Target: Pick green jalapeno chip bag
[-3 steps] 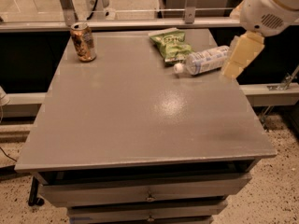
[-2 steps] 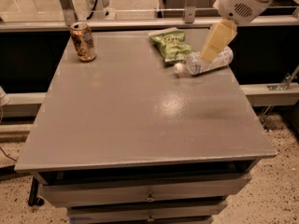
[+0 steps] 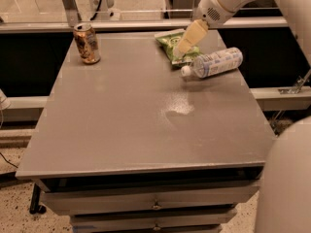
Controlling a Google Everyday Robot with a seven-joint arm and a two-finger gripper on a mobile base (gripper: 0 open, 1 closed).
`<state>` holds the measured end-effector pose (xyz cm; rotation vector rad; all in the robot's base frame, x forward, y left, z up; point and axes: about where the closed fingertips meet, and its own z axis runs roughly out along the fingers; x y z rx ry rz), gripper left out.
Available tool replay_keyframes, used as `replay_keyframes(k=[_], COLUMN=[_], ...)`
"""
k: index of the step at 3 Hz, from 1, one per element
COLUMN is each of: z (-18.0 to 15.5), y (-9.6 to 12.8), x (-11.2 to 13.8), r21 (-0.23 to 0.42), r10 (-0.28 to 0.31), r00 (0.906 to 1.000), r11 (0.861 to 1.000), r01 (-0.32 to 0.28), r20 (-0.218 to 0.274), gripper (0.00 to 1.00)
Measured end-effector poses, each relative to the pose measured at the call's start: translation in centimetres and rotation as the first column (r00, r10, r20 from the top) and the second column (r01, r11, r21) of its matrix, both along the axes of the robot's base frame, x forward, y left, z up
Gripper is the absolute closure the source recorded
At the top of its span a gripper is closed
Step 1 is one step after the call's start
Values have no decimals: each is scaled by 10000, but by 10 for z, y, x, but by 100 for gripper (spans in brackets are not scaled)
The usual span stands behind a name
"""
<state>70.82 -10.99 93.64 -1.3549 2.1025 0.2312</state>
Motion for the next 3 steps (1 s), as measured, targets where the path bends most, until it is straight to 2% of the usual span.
replay_keyframes(k=[1,2,3], z=[-23,-40,-56], y=[12,16,15], x=[39,64,76], r21=[816,898,589], r10=[-221,-341,-407], r00=[9995,9990,9985], r11=[9964,9953,9973], r01=[239,366,428], r20=[-226,-289,-371], gripper=[0,0,0])
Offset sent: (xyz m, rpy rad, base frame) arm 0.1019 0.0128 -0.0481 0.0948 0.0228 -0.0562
